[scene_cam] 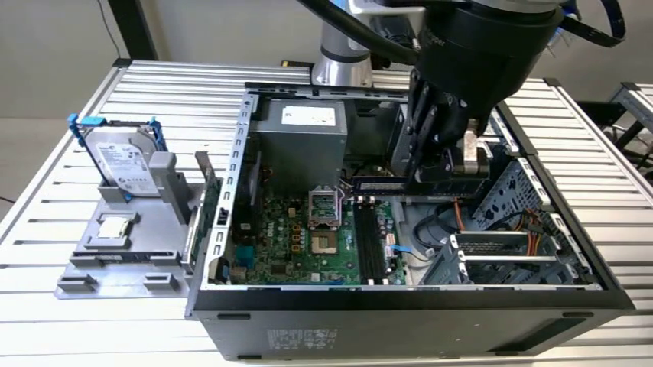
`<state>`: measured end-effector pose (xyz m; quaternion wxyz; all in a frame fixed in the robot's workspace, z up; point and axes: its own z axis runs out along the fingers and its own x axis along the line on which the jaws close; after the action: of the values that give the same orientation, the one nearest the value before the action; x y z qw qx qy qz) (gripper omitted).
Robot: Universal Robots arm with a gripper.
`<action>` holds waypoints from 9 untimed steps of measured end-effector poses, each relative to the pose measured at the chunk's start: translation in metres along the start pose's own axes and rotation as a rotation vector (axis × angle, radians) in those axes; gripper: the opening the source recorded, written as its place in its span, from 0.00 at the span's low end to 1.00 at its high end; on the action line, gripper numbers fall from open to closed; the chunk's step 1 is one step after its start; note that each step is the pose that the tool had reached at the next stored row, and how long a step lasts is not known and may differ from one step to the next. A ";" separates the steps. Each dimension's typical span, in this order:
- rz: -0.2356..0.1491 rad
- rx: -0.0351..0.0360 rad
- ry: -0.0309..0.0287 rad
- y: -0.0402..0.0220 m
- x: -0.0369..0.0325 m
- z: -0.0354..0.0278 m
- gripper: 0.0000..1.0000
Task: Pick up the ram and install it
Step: 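Pick up the ram and move it above insertion slot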
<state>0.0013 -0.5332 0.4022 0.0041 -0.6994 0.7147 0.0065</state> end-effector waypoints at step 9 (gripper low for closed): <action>0.059 0.0009 0.0006 -0.0033 -0.0018 0.0003 0.00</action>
<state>0.0046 -0.5315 0.4019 0.0040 -0.6780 0.7350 0.0061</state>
